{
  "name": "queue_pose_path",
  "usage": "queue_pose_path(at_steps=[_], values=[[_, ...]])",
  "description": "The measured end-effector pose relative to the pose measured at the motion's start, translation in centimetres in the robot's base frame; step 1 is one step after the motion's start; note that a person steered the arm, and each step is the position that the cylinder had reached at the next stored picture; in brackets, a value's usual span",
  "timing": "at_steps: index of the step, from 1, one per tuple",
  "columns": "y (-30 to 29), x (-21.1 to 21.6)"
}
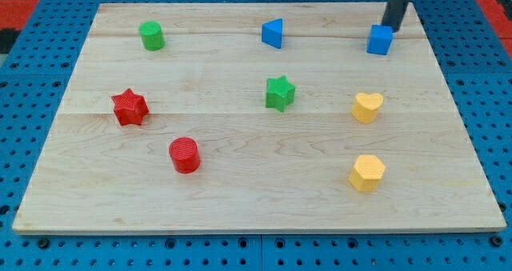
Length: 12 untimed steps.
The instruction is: Slide the blue cube slightly down
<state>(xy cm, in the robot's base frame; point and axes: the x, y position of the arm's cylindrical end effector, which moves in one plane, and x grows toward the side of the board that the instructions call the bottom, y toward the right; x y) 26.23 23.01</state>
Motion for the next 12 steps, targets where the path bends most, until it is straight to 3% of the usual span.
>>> queue_pose_path(at_steps=[5, 12], values=[[-2.3, 1.1], [-2.4, 7.0]])
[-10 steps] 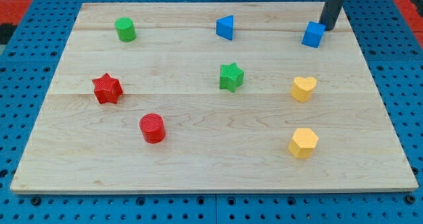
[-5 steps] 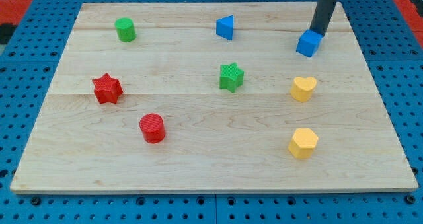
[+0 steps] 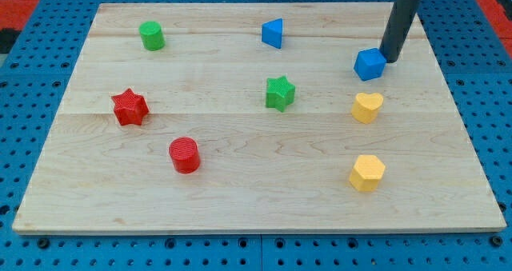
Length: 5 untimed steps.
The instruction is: Slide the blue cube slightly down
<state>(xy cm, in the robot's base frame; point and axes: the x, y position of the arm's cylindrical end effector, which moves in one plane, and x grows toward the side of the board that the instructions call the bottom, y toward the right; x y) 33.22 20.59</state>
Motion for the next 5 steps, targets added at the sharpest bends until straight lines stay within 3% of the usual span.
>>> queue_pose_path(at_steps=[5], values=[[-0.8, 2.1]])
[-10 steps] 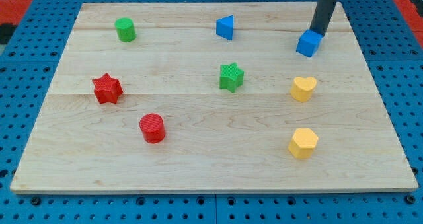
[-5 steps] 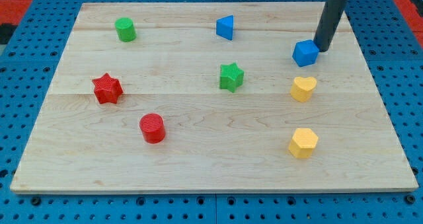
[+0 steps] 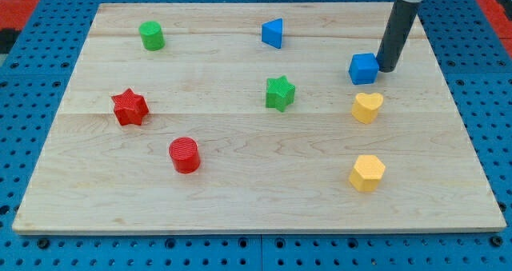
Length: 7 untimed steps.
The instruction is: Slide the blue cube slightly down
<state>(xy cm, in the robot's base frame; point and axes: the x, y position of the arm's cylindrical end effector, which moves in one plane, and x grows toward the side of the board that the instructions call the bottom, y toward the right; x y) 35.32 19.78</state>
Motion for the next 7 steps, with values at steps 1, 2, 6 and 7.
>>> queue_pose_path(at_steps=[1, 2, 6, 7], values=[[0.0, 1.0], [0.0, 0.9], [-0.8, 2.2], [-1.2, 2.4]])
